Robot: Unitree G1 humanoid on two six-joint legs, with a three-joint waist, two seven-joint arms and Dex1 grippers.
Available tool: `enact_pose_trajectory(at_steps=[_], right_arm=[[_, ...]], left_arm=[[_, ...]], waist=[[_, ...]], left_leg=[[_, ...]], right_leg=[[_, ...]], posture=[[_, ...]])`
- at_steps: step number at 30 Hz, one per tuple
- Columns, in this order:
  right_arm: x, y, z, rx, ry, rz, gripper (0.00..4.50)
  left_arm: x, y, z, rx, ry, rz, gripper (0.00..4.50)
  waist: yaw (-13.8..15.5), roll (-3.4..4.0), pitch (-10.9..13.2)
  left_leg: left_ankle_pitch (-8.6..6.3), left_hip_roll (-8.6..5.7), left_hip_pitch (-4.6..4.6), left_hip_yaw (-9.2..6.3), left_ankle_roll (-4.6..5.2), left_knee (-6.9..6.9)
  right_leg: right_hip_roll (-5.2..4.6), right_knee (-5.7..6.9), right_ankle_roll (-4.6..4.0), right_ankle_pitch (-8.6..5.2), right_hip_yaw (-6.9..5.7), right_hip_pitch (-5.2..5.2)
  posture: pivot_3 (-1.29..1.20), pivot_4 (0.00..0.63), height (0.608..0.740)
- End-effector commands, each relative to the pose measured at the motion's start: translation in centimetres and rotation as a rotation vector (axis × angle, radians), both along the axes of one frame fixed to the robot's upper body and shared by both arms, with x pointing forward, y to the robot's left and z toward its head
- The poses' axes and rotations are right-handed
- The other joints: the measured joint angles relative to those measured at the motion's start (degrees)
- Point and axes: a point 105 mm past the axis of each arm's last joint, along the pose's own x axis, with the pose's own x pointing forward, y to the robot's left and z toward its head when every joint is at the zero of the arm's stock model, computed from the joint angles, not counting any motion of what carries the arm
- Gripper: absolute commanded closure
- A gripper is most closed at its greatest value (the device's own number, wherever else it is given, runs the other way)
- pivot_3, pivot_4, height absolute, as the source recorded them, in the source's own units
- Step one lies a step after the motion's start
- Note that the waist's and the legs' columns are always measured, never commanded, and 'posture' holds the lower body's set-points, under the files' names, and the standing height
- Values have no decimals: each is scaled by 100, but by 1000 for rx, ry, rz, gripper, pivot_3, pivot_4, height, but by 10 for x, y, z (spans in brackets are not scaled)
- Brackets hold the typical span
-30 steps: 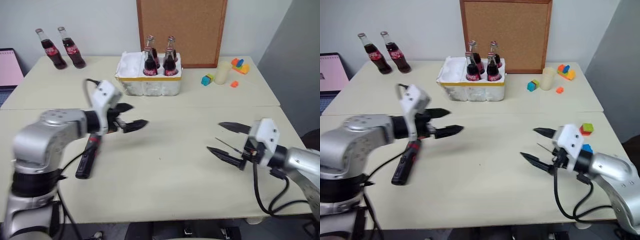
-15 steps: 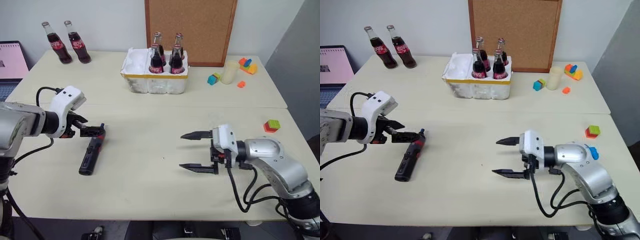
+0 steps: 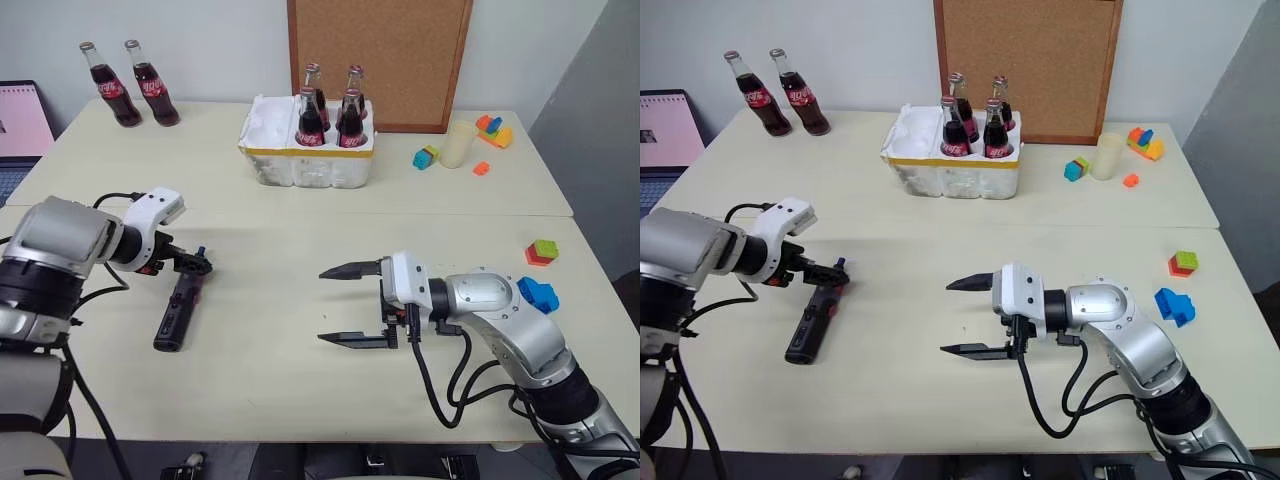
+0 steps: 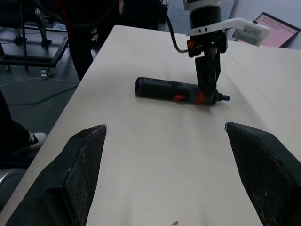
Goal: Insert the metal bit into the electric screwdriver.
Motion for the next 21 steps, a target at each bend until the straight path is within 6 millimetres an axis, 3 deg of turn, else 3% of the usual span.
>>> enact_pose_trajectory(at_steps=[1, 8, 15, 17, 21], right_arm=[[-8, 2, 7, 8, -42, 12, 273], [-3, -1, 5, -17, -62, -24, 273], [1, -5, 9, -15, -70, -49, 273], [3, -8, 10, -18, -78, -64, 256], [6, -16, 17, -10, -94, -89, 249]], left_arm=[[7, 0, 5, 11, -12, 7, 0], [16, -5, -4, 0, 7, 23, 0], [12, -4, -9, -5, 51, 52, 0], [11, -1, -10, 3, 56, 59, 179], [9, 1, -10, 8, 60, 64, 981]], waist=[[-3, 0, 0], [-3, 0, 0], [-7, 0, 0], [-9, 0, 0], [-11, 0, 0]], left_leg=[[0, -1, -1, 0, 0, 0], [0, -1, 0, 0, 0, 2], [1, -2, 3, -1, 0, 5], [1, -2, 4, -2, 0, 5], [1, -2, 5, -2, 0, 6]], right_leg=[[-1, 0, 0, 0, 0, 0], [-5, 4, -2, 1, -1, 0], [-5, 16, -3, 2, -1, 0], [-6, 17, -3, 2, 0, 0], [-9, 22, -3, 2, 0, -1]], posture=[[0, 150, 740], [0, 150, 740], [0, 150, 740], [0, 150, 740], [0, 150, 740]])
